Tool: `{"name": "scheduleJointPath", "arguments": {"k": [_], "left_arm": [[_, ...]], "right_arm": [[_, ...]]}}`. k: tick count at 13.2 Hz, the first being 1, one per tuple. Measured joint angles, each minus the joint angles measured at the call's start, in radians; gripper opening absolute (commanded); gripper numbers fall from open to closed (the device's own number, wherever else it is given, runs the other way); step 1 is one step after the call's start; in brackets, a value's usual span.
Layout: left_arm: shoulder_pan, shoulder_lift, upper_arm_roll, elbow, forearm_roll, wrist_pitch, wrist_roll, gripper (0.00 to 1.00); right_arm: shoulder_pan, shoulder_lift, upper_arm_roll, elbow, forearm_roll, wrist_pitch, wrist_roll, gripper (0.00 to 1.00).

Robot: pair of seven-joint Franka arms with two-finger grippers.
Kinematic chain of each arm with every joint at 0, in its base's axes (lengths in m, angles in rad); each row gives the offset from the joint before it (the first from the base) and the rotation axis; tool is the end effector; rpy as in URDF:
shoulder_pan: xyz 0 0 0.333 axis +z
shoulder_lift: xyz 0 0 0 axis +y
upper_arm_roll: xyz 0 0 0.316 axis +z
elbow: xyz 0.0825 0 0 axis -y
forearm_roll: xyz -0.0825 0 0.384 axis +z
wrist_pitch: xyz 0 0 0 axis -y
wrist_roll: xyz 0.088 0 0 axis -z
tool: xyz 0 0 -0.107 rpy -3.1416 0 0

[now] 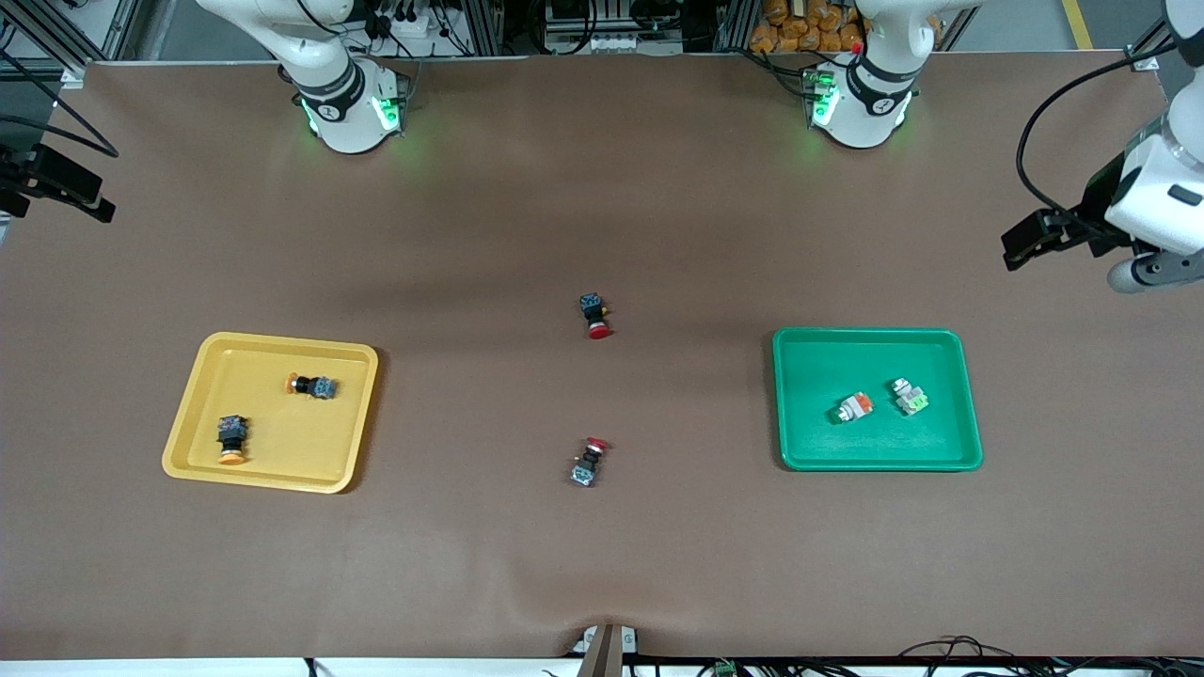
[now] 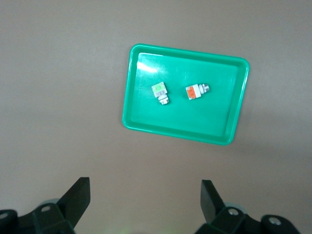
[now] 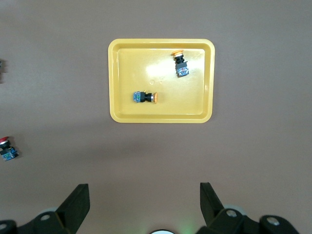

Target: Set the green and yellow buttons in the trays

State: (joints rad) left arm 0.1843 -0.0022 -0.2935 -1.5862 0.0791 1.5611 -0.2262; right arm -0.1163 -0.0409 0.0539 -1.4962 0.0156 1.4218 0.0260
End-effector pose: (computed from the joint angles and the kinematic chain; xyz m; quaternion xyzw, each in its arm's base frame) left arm 0.5500 -0.0519 0.6179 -0.9974 -0.0583 0.0047 0.0412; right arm 0.5250 -0.0302 0.6684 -0.9989 0.0432 0.0167 0.0069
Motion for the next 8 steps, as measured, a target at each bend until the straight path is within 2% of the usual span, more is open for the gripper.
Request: {"name": "scheduleJointPath", "arguments": {"k": [8], "left_arm": [[-0.003,-0.005,-0.001,0.054,-0.003,-0.055,0.039,1.00]], "right_arm": [[0.001,0.037,0.003,0.001,0.000,0.017,0.001,1.00]]}}
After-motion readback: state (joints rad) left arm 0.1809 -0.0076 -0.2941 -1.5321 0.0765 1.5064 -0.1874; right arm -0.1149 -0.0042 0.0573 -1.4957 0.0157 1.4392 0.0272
